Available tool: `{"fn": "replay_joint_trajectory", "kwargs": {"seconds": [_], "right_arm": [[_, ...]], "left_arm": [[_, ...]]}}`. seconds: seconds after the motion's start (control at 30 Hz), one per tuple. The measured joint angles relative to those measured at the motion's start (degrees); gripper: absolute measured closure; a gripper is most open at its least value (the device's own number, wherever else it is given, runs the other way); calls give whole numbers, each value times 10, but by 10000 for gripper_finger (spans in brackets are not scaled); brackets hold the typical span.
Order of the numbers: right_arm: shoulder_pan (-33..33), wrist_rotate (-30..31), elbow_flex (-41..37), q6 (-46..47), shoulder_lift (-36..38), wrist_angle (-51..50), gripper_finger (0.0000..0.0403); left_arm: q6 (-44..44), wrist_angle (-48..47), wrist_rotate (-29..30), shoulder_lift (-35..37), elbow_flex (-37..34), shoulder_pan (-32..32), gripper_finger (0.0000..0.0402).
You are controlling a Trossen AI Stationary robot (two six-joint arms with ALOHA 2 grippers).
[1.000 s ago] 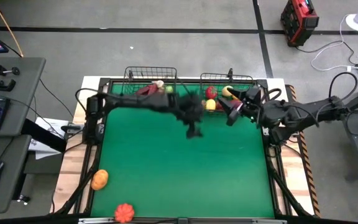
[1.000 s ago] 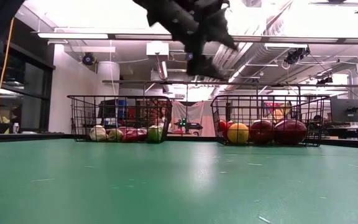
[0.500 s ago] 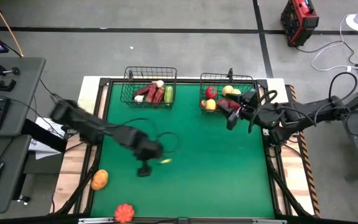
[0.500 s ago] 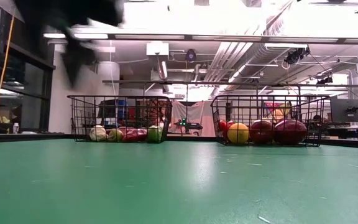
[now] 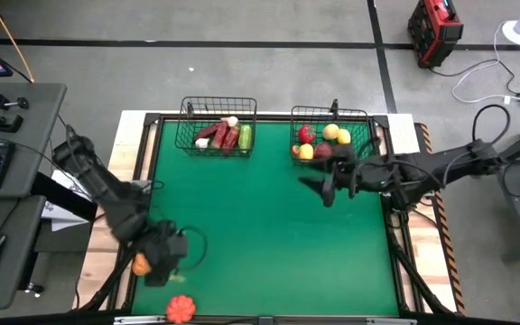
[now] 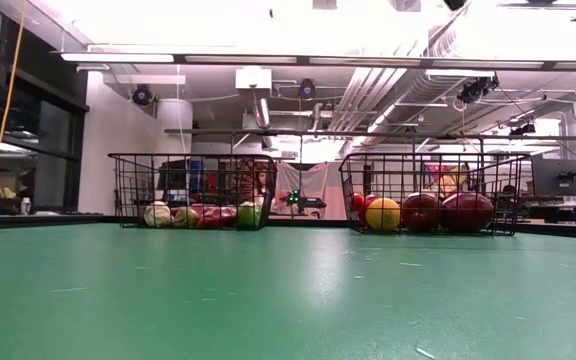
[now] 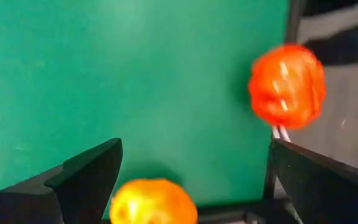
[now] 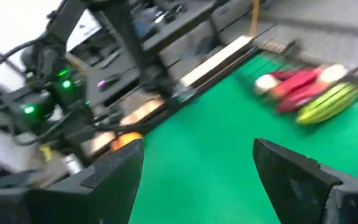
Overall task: Sort produce into baskets
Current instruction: Put the orange pumpkin into the left wire basket
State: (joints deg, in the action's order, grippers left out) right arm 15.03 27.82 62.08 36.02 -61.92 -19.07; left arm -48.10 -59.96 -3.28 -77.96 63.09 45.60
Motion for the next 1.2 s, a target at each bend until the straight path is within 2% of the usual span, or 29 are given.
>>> {"fn": "replay_joint_trajectory", "kwargs": {"seconds": [0.1, 0.2, 0.3, 0.4, 0.63, 0.77, 0.87, 1.03, 1.2], "right_arm": [[3, -44, 0, 47, -31, 34, 107], [14, -38, 0, 100, -60, 54, 107], [26, -28, 0, 147, -88, 63, 107], [37, -22, 0, 189, -113, 76, 107], [63, -12, 0, 229, -149, 122, 107], [77, -3, 0, 225, -154, 130, 107], [90, 9, 0, 218, -154, 130, 107], [115, 14, 0, 191, -154, 129, 107], [128, 19, 0, 165, -154, 129, 107]], "left_arm": [[-13, 5, 21, -3, 0, 65, 5], [-39, 23, 50, -4, 0, 114, 5], [-83, 51, 54, -4, 0, 139, 5], [-71, 67, 55, -4, 0, 151, 5], [46, 102, 54, -5, 0, 139, 4], [102, 131, -20, -15, 0, 125, 2], [102, 163, -50, -34, 0, 118, 2], [25, 220, -47, -51, 0, 106, 2], [19, 292, -32, -77, 0, 94, 2]]}}
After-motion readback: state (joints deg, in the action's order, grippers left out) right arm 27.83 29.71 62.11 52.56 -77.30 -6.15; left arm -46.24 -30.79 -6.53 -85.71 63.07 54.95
